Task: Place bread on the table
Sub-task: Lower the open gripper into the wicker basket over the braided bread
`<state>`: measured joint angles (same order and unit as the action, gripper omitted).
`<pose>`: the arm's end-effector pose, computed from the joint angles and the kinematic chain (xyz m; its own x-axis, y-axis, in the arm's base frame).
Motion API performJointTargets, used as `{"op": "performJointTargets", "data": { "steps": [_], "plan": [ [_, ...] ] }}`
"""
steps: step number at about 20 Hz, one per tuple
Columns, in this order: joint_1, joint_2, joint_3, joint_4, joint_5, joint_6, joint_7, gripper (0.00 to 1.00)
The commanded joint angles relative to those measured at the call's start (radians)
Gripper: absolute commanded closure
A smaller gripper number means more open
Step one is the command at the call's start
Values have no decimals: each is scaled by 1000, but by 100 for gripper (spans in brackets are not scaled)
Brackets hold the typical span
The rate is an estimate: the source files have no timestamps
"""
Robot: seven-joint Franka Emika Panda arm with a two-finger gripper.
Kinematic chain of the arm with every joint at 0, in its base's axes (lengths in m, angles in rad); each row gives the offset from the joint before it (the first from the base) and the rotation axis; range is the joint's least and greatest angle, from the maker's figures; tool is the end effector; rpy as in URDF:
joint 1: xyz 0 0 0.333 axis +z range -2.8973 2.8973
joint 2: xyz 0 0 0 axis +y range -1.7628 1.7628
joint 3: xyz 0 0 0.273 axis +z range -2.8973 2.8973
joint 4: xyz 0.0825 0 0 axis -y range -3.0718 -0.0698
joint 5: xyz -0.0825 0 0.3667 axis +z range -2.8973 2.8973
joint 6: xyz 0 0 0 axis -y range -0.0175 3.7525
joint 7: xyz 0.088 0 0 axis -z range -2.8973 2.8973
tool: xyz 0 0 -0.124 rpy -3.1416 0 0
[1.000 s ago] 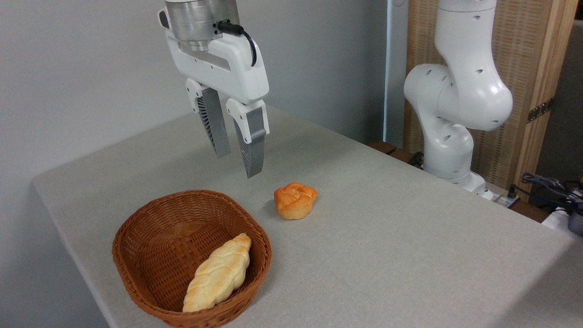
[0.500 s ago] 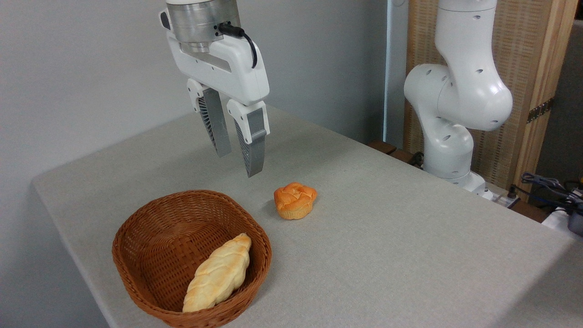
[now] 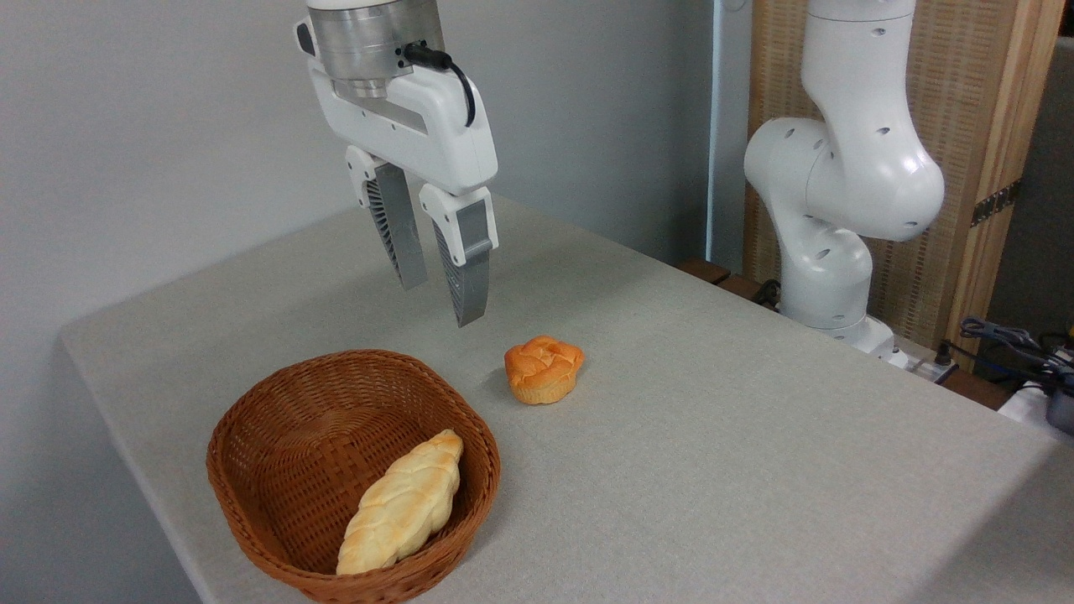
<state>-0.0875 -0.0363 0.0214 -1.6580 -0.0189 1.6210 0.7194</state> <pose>0.5296 -0.0372 0.5485 0.7077 -0.7064 0.0124 -0.7065 -0.7076 0.0153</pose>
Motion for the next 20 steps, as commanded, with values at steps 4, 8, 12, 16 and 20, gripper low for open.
{"op": "performJointTargets", "data": {
  "steps": [4,8,12,16,20],
  "plan": [
    [-6,-13,9,-23,-19,54,-12,0],
    [-8,-11,9,-25,-19,83,-11,0],
    [-5,-11,11,-61,-26,196,-9,0],
    [-1,-2,12,-94,-26,258,-11,0],
    [-1,3,12,-178,-16,350,-9,0]
  ]
}}
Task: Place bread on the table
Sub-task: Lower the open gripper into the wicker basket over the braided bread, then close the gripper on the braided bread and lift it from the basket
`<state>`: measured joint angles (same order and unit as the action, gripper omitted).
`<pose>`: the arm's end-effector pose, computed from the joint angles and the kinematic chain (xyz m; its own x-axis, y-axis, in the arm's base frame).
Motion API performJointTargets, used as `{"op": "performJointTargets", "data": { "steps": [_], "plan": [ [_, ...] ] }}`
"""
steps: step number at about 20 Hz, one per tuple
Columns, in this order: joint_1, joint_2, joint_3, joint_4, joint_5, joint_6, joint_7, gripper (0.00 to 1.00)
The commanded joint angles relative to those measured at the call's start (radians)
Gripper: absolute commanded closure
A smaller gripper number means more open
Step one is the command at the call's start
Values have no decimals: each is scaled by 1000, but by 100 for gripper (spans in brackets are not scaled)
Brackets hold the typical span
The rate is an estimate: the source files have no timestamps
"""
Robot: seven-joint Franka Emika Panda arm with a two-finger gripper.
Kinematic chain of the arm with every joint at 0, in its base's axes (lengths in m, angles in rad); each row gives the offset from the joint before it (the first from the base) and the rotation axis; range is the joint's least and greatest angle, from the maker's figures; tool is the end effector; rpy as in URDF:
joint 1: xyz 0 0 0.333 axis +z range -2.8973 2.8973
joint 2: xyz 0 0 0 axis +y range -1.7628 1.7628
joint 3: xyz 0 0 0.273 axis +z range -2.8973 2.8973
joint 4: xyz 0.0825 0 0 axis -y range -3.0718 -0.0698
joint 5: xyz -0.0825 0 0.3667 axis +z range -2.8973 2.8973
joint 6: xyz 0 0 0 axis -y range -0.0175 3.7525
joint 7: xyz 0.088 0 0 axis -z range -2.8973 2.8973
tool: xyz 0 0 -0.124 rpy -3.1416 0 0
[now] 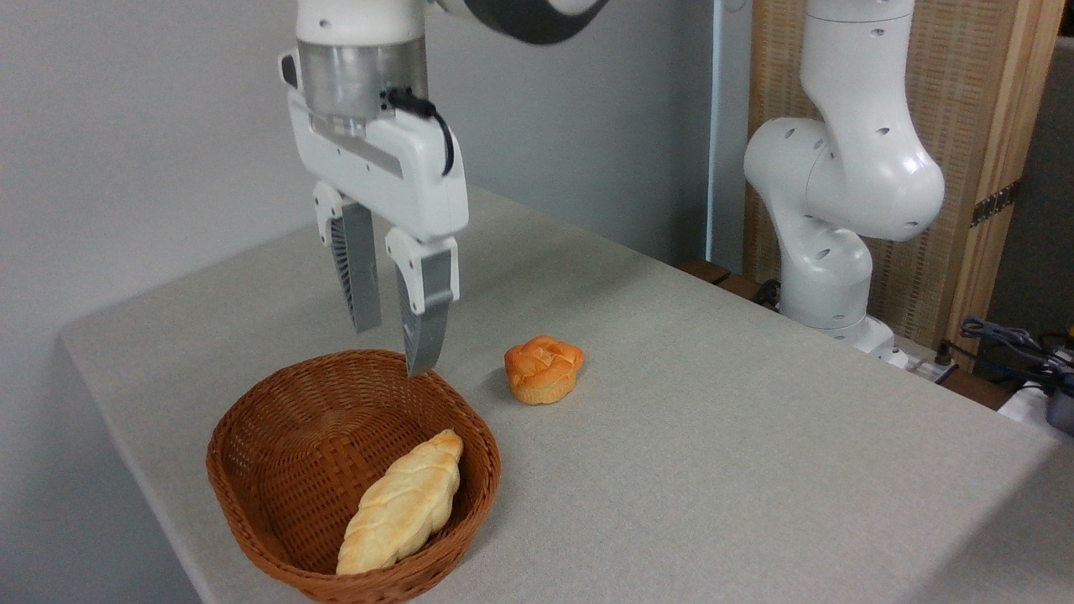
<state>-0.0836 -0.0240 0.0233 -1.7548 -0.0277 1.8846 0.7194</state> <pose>0.5559 -0.0360 0.5219 0.7056 -0.6960 0.1335 -0.6923 -0.7172 -0.0799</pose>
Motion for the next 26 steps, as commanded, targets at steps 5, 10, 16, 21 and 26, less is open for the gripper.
{"op": "performJointTargets", "data": {
  "steps": [5,10,16,21,26],
  "plan": [
    [-5,1,41,-181,-6,238,-9,0],
    [-2,41,47,-192,-6,246,-9,0],
    [13,70,47,-222,-6,335,-11,0],
    [11,82,41,-265,-8,403,-9,0],
    [11,94,35,-269,-8,404,-9,0]
  ]
}}
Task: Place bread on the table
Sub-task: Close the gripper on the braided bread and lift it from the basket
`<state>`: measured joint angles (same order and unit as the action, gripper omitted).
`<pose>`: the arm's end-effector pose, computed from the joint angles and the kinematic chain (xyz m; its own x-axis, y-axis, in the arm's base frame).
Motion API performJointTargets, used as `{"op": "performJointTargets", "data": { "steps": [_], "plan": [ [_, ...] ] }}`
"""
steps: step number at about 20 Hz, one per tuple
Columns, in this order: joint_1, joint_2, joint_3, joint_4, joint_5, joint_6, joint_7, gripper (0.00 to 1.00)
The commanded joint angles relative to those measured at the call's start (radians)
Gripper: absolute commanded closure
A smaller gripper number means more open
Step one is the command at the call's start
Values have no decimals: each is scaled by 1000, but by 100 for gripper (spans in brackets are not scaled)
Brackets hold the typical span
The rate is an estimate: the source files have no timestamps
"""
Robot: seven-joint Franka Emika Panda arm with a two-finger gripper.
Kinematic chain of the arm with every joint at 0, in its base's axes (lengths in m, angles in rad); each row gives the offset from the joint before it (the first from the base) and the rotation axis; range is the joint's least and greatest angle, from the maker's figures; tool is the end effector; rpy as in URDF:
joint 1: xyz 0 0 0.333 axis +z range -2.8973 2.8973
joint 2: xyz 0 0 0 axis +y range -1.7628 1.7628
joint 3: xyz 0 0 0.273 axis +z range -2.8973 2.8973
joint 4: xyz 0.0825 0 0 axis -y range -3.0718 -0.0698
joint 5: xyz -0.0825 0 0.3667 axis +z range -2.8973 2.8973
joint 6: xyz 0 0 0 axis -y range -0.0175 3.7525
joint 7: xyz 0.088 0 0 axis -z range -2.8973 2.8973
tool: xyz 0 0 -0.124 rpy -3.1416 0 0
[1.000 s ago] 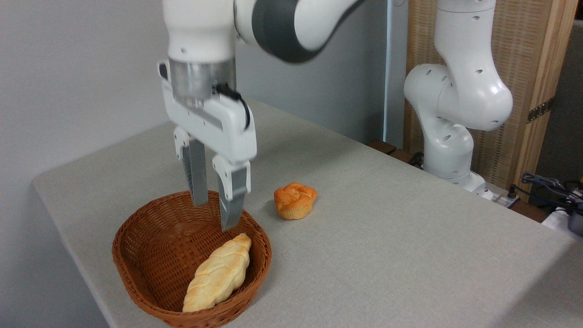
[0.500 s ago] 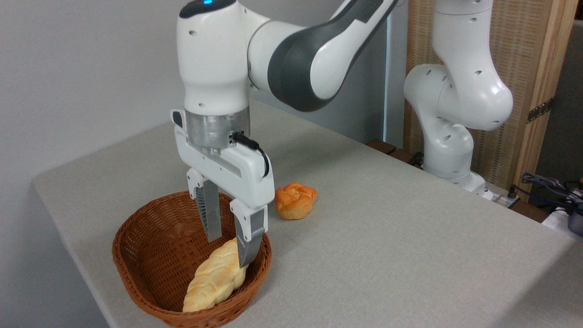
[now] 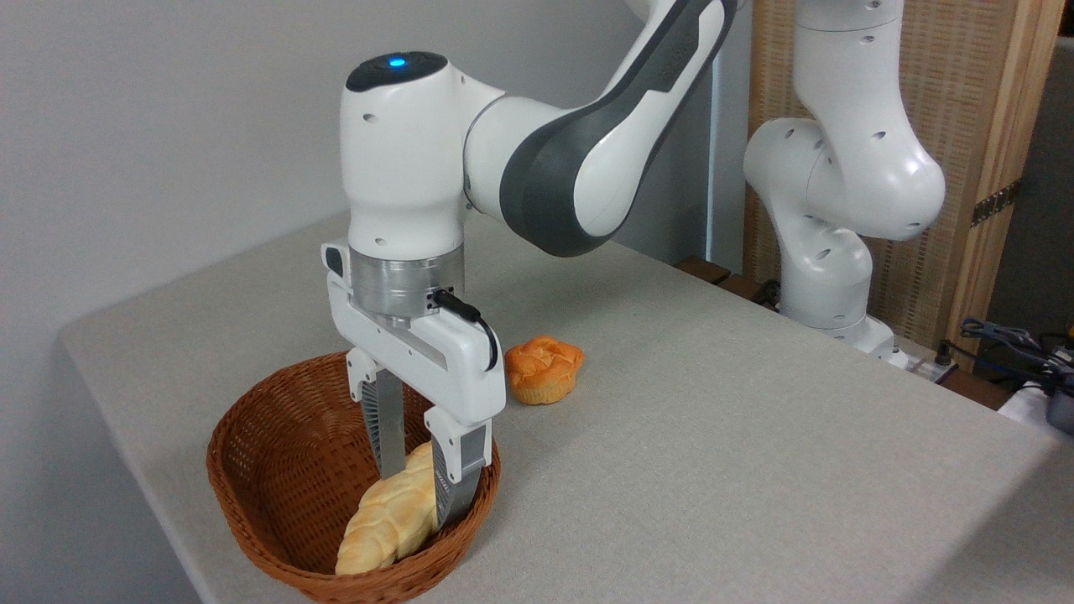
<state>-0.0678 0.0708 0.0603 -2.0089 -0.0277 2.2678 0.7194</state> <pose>0.5716 -0.0057 0.3876 0.7428 -0.6517 0.1538 -0.6429 -0.7583 -0.1082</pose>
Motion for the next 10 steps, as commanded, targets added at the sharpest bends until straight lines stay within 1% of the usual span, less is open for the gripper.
{"op": "performJointTargets", "data": {
  "steps": [1,6,8,10],
  "plan": [
    [-4,6,-4,-14,-8,22,-9,0],
    [-6,14,-7,-14,-8,22,-9,0],
    [-6,15,-7,-13,-20,24,-11,0],
    [-6,21,-11,-14,-21,24,-11,5]
  ]
}}
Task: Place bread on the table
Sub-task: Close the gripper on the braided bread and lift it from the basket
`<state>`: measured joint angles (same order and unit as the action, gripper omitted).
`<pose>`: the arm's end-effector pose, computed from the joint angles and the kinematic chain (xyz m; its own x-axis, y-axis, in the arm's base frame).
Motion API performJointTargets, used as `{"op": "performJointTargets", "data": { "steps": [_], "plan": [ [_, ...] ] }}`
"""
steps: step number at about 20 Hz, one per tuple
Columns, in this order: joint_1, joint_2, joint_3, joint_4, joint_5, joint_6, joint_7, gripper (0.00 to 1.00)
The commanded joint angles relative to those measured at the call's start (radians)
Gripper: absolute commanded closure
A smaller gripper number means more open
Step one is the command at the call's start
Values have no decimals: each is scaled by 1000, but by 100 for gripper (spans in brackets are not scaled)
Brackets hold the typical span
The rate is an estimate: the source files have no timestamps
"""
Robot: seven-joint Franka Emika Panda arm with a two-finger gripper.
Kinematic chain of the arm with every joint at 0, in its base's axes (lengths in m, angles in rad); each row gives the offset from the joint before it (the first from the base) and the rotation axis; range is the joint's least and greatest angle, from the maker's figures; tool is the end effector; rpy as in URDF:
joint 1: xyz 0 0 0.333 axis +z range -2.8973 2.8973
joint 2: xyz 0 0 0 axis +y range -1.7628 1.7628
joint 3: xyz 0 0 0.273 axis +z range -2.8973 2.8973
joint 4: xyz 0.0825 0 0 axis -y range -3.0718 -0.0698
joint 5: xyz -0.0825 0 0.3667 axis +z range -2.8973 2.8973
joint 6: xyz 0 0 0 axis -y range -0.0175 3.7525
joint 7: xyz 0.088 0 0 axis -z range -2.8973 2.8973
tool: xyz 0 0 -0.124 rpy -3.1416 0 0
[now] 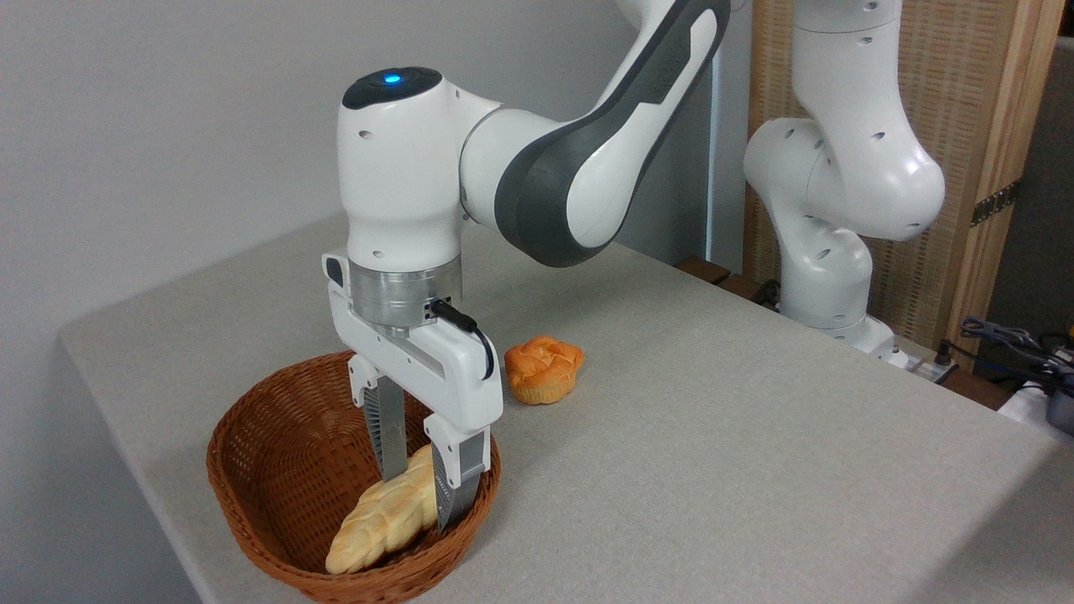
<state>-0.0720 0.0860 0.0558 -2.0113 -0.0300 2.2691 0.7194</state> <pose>0.5719 -0.0108 0.3779 0.7403 -0.6571 0.1425 -0.6502 -0.7535 -0.0967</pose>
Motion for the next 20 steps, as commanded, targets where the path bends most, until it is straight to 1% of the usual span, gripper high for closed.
{"op": "performJointTargets", "data": {
  "steps": [1,2,5,6,7,9,16,17,19,20],
  "plan": [
    [-2,12,-19,-12,-18,21,-11,17],
    [-2,12,-22,-12,-18,23,-11,33],
    [-2,14,-22,-11,-18,23,-11,51],
    [-2,14,-22,-11,-18,23,-9,55],
    [-2,14,-22,-11,-18,21,-9,57],
    [-2,15,-22,-11,-18,21,-9,65],
    [-2,21,-22,-11,-16,21,-9,67],
    [-2,23,-22,-11,-16,21,-9,69],
    [-2,23,-22,-11,-16,21,-8,82],
    [-2,23,-22,-11,-16,21,-6,85]
  ]
}}
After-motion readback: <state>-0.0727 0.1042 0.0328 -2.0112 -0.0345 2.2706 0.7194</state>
